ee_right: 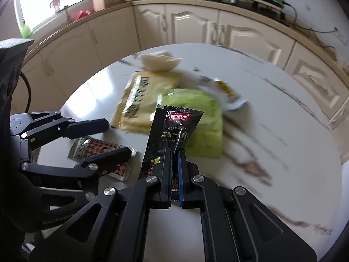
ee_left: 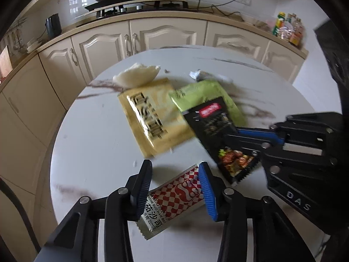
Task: Collect trash
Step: 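Hold the sauce packet in the right tool while the left tool grasps the red-checkered packet, then carry both packets over the blue bin and open both tools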
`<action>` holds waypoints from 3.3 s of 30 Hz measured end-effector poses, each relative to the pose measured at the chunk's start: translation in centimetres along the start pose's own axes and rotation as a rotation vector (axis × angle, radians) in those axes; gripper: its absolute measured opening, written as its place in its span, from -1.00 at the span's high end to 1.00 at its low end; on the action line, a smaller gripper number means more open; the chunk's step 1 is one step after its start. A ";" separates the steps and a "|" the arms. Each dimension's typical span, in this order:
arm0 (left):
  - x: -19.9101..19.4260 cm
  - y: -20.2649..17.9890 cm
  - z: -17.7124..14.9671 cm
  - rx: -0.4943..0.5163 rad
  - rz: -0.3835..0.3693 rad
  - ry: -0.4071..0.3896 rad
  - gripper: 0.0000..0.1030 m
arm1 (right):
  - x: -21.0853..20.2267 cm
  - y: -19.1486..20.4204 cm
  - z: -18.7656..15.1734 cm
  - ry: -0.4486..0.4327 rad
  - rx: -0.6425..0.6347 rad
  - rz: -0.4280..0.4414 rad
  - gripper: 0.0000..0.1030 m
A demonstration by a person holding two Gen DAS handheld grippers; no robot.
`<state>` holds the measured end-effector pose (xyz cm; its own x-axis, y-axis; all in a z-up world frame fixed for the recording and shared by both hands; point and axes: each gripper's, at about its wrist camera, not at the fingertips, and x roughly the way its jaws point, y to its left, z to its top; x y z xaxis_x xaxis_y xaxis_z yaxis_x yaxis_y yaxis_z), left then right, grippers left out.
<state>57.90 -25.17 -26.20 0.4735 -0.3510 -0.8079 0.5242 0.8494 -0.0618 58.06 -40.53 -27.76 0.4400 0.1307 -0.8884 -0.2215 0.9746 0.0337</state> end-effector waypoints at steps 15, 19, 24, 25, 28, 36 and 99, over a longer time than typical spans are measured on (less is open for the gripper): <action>-6.7 2.0 -6.6 -0.059 -0.076 -0.077 -0.36 | -3.4 3.8 -4.5 -0.011 0.061 0.000 0.91; -6.9 2.5 -7.3 -0.039 -0.075 -0.050 -0.36 | -4.3 3.8 -5.5 -0.013 0.085 -0.002 0.91; -6.6 1.5 -6.5 -0.018 -0.051 -0.060 -0.36 | -4.9 3.7 -6.0 -0.022 0.102 -0.010 0.91; -6.4 1.4 -6.3 -0.012 -0.051 -0.063 -0.35 | -5.0 3.7 -6.0 -0.021 0.104 -0.010 0.91; -5.5 0.7 -5.9 0.054 -0.003 -0.058 -0.32 | -5.1 3.5 -6.0 -0.027 0.112 -0.006 0.91; -5.3 0.4 -5.3 0.104 -0.067 -0.037 0.46 | -3.9 3.0 -5.7 -0.023 0.134 -0.003 0.90; -20.5 18.6 -14.4 -0.202 0.052 -0.202 0.96 | -3.2 23.8 2.7 -0.154 -0.071 0.193 0.92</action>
<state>47.75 3.50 -19.25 0.6377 -0.3592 -0.6814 0.3538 0.9224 -0.1551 53.73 -17.23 -22.91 0.5099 0.3442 -0.7884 -0.3722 0.9145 0.1585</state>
